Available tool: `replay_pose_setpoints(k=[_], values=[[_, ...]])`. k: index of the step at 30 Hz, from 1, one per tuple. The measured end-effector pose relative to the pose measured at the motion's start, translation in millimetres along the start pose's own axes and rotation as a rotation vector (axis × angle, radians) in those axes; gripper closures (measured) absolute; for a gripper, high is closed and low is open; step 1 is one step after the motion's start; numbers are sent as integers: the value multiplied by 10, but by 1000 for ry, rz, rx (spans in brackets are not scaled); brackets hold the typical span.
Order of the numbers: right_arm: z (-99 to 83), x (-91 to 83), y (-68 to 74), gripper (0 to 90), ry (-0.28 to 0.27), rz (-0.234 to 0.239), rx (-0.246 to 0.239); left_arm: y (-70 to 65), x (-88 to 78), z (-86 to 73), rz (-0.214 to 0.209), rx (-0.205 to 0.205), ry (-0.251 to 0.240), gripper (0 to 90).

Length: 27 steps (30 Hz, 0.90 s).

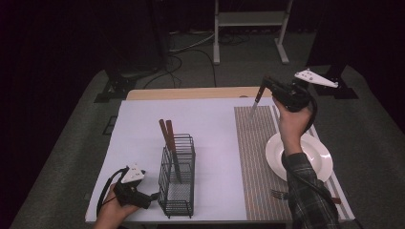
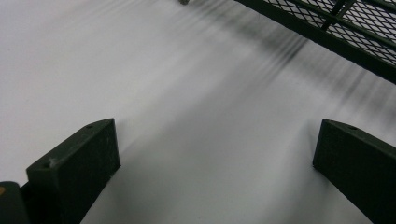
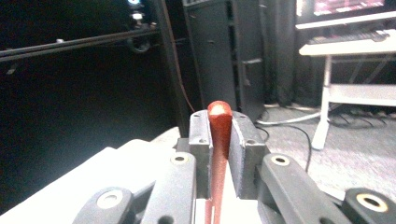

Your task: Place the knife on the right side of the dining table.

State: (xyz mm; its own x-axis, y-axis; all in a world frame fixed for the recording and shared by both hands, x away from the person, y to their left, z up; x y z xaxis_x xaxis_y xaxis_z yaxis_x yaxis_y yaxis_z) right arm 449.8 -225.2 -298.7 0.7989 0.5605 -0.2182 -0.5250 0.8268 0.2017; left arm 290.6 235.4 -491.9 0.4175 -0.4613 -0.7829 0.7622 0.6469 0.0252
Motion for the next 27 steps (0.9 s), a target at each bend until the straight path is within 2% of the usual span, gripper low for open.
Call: replay_pose_setpoints(k=[10,17,27], values=[[-311,82,-310,802,28,-87,54,0,0,0,0,0,0,0],[-437,148,-413,802,38,-129,67,0,0,0,0,0,0,0],[-510,139,-485,801,42,-140,91,0,0,0,0,-1,0,0]])
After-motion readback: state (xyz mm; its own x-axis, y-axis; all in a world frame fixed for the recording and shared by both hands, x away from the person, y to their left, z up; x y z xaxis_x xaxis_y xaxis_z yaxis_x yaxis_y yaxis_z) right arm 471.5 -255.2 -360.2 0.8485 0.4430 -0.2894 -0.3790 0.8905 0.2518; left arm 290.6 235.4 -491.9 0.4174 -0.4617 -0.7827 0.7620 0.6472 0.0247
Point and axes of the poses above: each handheld gripper's, and its own axes: x roughly forward along the jaws, z roughly out of its top, y roughly to its left, the point moved 4 cm from there along x, roughly forward along the jaws, and after that the axes turned 7 degrees about y, right-handed, at the moved point
